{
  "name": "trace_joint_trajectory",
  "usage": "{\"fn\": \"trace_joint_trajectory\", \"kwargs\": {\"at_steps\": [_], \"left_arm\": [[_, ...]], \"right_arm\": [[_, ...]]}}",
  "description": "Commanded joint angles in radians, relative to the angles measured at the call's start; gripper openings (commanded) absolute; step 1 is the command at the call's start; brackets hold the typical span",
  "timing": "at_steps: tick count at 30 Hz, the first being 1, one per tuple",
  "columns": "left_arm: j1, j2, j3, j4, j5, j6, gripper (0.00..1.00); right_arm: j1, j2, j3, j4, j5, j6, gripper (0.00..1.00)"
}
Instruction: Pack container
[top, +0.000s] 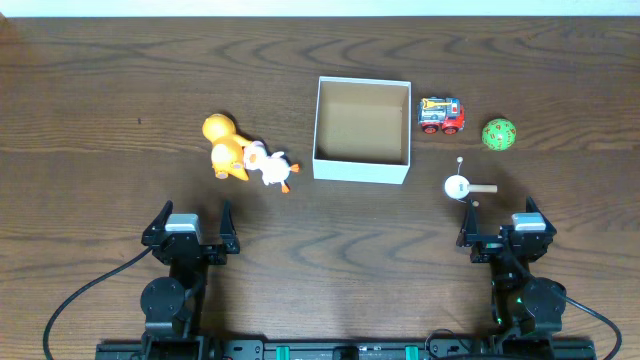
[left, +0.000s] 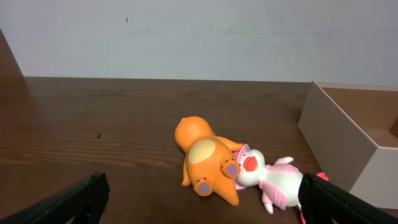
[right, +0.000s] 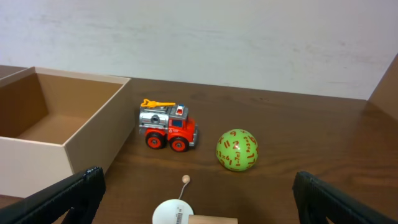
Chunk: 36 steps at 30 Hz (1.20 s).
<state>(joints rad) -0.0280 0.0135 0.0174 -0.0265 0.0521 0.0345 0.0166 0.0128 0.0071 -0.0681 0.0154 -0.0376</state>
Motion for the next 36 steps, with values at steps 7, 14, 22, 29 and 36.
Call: {"fn": "trace_joint_trajectory", "kwargs": {"at_steps": [7, 14, 22, 29, 36], "left_arm": [[0.004, 0.004, -0.013, -0.041, -0.011, 0.014, 0.98], [0.004, 0.004, -0.013, -0.041, -0.011, 0.014, 0.98], [0.004, 0.004, -0.013, -0.041, -0.011, 0.014, 0.98], [0.004, 0.004, -0.013, -0.041, -0.011, 0.014, 0.98], [0.004, 0.004, -0.013, -0.041, -0.011, 0.014, 0.98]], "right_arm": [[0.003, 0.002, -0.002, -0.004, 0.010, -0.012, 0.99], [0.003, 0.002, -0.002, -0.004, 0.010, -0.012, 0.99], [0.003, 0.002, -0.002, -0.003, 0.005, -0.008, 0.98], [0.003, 0.002, -0.002, 0.000, -0.087, 0.328, 0.99], [0.003, 0.002, -0.002, 0.000, -0.072, 0.451, 0.99]]}}
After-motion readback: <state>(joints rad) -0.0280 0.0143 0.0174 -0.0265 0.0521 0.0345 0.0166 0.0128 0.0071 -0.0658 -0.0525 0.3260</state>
